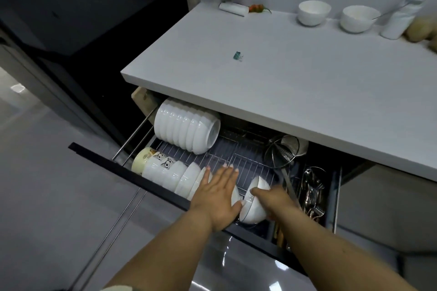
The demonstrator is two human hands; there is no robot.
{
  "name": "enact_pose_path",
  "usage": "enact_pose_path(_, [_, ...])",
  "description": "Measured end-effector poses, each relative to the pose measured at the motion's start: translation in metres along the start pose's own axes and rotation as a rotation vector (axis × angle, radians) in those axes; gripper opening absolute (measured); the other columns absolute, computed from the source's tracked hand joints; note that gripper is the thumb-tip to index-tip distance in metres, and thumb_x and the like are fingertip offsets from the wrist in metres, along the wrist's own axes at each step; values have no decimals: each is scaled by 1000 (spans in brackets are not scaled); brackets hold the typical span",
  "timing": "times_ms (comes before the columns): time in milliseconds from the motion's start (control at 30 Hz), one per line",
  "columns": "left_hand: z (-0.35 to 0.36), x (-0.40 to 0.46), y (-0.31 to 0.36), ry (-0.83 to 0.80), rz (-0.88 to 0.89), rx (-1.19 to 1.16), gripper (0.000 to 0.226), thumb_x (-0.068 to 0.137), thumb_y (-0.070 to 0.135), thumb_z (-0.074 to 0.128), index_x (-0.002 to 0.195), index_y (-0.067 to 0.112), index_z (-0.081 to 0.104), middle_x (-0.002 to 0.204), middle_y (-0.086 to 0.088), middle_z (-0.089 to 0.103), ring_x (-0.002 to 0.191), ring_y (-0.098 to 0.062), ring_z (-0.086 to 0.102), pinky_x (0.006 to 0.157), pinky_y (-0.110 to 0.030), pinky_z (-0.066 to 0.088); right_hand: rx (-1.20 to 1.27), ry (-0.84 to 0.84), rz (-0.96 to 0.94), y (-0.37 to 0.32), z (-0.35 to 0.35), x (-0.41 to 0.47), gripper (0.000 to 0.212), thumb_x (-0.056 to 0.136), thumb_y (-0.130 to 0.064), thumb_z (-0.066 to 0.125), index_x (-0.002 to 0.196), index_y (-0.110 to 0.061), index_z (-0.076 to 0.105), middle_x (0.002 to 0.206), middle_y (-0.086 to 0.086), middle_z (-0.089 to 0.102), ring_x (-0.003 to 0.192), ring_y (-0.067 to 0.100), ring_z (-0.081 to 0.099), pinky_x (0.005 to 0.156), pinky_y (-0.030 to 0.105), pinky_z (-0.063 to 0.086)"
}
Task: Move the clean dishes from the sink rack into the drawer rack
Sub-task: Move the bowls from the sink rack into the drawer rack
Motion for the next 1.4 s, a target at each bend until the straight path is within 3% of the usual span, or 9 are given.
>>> enact_pose_path(267, [-1,6,-3,-48,-30,-222,75,95,54,35,154,18,8,162,1,12,147,-16,15,121,-37,11,-43,-66,76,-10,32,7,87,62,-35,73,136,-6,39,125,16,58,104,33,63,82,43,57])
enact_pose_path(367, [-2,6,-2,-25,-17,-226,73,95,51,37,154,18,9,161,1,15,147,-16,17,121,-36,11,-32,-87,79,-8,40,9,79,66,-29,72,134,-4,40,116,17,59,97,34,64,75,42,58])
enact_pose_path(500, [1,6,-3,6,-11,-230,72,96,52,37,154,18,11,160,1,19,146,-16,20,120,-35,12,34,-127,76,-5,51,13,85,66,-26,79,136,-1,39,127,18,56,107,33,61,75,37,55])
enact_pose_path(667, [4,6,-5,37,1,-244,71,95,50,39,153,18,14,159,1,23,144,-16,23,120,-34,14,-24,-202,38,-5,56,20,83,70,-40,77,135,-4,41,128,14,58,109,30,62,80,32,53])
enact_pose_path(833, [1,5,-3,40,-8,-262,68,96,50,39,152,20,18,157,2,27,143,-16,26,118,-32,19,-138,-229,33,-5,54,15,55,89,-36,61,134,-8,47,131,16,58,110,29,60,78,31,50])
enact_pose_path(1067, [-4,2,-1,4,-46,-276,60,96,49,38,150,25,25,147,0,44,129,-20,45,104,-31,36,-113,-52,31,-3,29,7,62,90,-39,58,136,-1,41,134,17,55,119,32,56,85,29,47])
enact_pose_path(1133, [-5,0,-1,7,-66,-260,57,96,49,37,147,27,28,138,-1,52,120,-22,52,96,-34,44,-102,-43,-2,-5,20,1,60,90,-42,57,133,-1,45,129,17,58,115,32,58,82,28,47])
enact_pose_path(1267, [-4,0,2,17,-62,-217,54,96,48,36,145,25,32,131,1,58,115,-22,56,90,-36,47,-75,-58,-76,4,3,-3,52,78,-51,58,104,-7,63,86,7,66,83,26,67,70,29,54])
enact_pose_path(1400, [-7,-1,8,-15,-50,-118,48,98,48,33,138,23,40,119,-1,64,106,-24,60,83,-35,49,44,-61,-119,11,-28,-19,26,88,-39,59,75,-17,52,67,6,63,73,30,69,79,43,56])
Point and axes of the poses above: each hand's wrist, its own x-axis towards the middle knuckle, its own z-axis out of the palm, y = z × x, the point moved 1 cm from there along x, towards the middle knuckle
